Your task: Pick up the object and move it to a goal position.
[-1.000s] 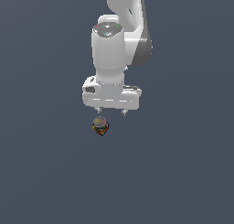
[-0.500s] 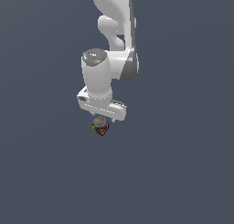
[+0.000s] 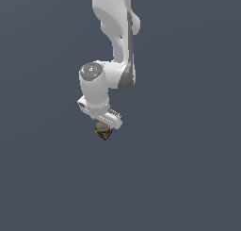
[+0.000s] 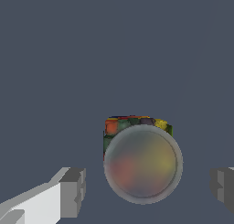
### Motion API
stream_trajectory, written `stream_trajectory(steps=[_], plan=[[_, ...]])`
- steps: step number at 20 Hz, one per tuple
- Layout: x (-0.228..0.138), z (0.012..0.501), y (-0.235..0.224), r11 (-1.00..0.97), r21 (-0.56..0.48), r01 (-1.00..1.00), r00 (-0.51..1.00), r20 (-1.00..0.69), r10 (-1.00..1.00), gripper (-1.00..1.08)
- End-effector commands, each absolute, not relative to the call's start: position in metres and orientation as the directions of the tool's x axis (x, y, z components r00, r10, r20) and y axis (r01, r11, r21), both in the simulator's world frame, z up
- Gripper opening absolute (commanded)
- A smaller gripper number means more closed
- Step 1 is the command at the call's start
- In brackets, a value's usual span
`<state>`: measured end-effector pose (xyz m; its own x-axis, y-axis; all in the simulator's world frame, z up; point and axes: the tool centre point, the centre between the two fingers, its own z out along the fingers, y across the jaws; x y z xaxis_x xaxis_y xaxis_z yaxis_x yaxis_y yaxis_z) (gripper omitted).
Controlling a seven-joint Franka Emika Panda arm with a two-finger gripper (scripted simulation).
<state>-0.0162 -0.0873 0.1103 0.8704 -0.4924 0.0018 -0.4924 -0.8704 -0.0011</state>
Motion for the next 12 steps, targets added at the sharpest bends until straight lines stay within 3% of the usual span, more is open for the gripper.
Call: stream_trajectory(steps=[1, 12], plan=[[-0.017, 0.108, -0.089, -0.865, 0.000, -0.501, 0.865, 0.000, -0.501, 1.00], [-0.018, 0.073, -0.088, -0.866, 0.000, -0.500, 0.866, 0.000, -0.500, 1.00]])
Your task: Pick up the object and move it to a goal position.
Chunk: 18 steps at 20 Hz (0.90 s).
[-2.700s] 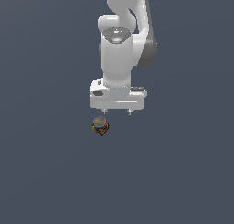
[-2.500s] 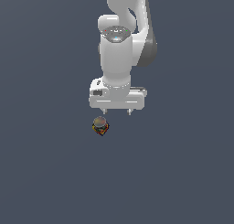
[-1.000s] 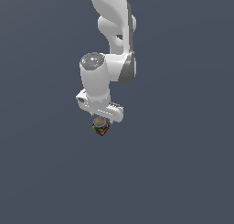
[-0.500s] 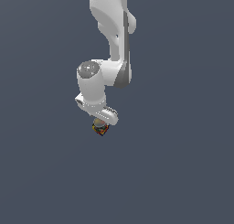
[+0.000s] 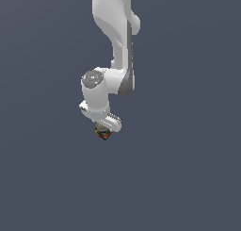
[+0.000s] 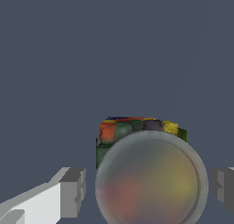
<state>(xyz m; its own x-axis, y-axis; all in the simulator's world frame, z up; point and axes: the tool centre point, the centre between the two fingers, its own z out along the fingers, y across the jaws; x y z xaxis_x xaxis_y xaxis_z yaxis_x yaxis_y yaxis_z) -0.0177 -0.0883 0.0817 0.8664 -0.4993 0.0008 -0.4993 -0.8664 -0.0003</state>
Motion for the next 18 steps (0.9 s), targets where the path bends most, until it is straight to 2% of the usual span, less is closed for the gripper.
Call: stream_trajectory(steps=[1, 7, 8, 18], plan=[[-0.018, 0.069, -0.088, -0.866, 0.000, -0.501, 0.866, 0.000, -0.501, 1.00], [-0.017, 0.058, -0.089, -0.865, 0.000, -0.502, 0.865, 0.000, -0.502, 1.00], [-0.017, 0.058, -0.089, -0.865, 0.000, -0.502, 0.865, 0.000, -0.502, -1.00], [-0.017, 0.059, -0.088, -0.865, -0.001, -0.501, 0.865, 0.000, -0.501, -1.00]])
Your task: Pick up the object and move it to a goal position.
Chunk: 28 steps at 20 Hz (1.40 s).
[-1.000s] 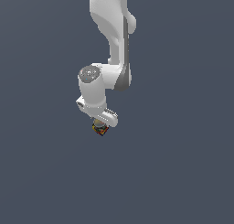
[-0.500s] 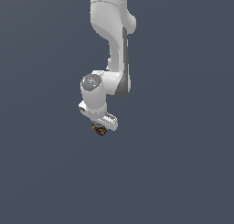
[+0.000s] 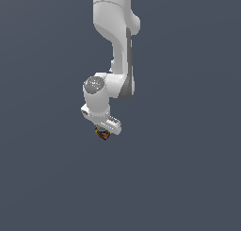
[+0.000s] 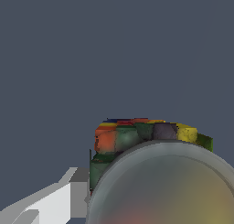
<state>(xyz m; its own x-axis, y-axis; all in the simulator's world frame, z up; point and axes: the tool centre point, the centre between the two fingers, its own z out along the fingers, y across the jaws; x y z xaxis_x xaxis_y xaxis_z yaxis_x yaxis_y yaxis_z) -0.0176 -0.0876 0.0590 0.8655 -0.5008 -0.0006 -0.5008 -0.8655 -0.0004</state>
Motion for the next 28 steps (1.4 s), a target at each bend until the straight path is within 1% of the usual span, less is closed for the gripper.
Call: stream_trajectory(steps=[1, 7, 13, 19, 28], plan=[[-0.017, 0.059, -0.088, -0.865, -0.001, -0.501, 0.865, 0.000, -0.501, -1.00], [-0.018, 0.073, -0.084, -0.865, -0.001, -0.501, 0.865, 0.000, -0.501, -1.00], [-0.018, 0.109, -0.073, -0.865, -0.001, -0.501, 0.865, 0.000, -0.501, -1.00], [-0.018, 0.165, -0.058, -0.865, 0.000, -0.502, 0.865, 0.000, -0.502, -1.00], [-0.018, 0.270, -0.029, -0.864, 0.002, -0.503, 0.864, 0.001, -0.503, -1.00]])
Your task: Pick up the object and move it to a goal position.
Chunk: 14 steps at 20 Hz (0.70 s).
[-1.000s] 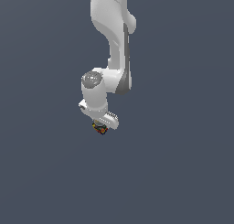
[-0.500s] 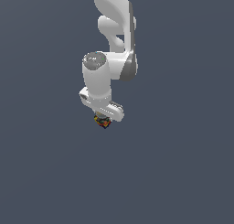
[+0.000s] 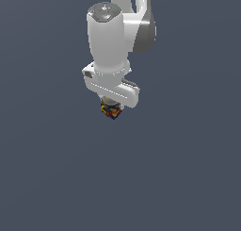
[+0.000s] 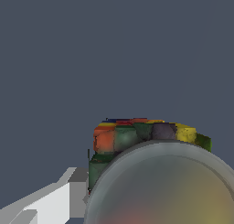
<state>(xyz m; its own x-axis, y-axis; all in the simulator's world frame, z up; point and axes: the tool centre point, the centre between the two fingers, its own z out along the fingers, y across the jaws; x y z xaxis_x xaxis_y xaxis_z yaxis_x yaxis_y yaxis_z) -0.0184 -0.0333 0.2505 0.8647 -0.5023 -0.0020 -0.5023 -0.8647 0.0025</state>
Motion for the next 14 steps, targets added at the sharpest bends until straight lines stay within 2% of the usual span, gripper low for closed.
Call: stream_trajectory(steps=[1, 14], plan=[[-0.018, 0.281, -0.025, -0.864, 0.002, -0.503, 0.864, 0.001, -0.503, -1.00], [-0.015, 0.418, 0.014, -0.865, 0.001, -0.502, 0.865, 0.001, -0.502, -1.00]])
